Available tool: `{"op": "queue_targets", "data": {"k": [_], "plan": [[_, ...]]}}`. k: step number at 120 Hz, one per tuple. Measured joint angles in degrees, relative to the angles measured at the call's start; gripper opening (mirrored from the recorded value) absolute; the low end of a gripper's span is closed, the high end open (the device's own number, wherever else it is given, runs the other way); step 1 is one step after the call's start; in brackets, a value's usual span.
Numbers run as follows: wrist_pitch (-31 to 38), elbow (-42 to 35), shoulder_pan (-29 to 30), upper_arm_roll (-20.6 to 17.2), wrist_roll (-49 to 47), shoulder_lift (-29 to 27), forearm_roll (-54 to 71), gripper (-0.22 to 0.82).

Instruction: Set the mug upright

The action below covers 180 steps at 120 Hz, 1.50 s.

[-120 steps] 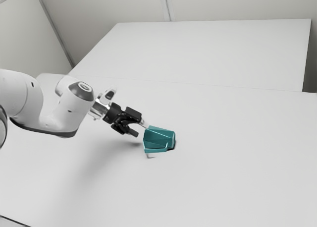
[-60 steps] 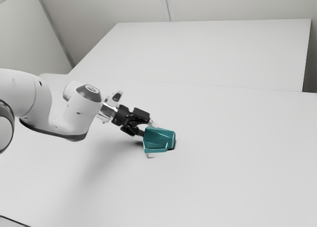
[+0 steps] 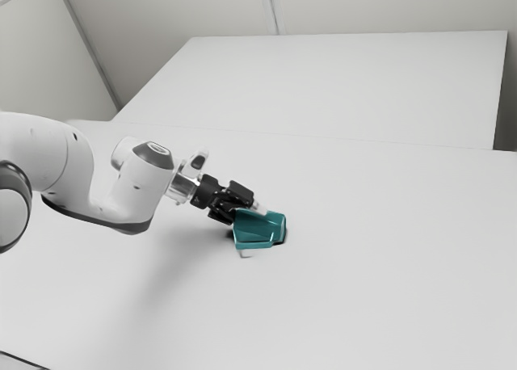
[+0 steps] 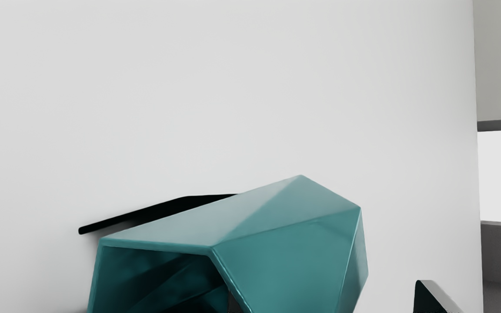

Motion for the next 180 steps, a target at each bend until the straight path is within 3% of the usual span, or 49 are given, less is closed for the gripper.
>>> {"op": "queue_targets", "data": {"k": [37,72,108,143,180], "plan": [[0.7,0.45,0.0,-0.2,0.5,0.0,-0.06,0.06],[0.63,3.56,0.0,-0.2,0.63,-0.28,2.28,-0.11],[-1.39,8.57,0.01,-0.01,-0.33,-1.04,11.79,-0.16],[-7.76,15.53,0.06,1.29,-5.38,-1.74,30.22,-0.17],[-13.1,16.25,0.02,1.93,-13.83,-2.85,45.87,-0.17]]}}
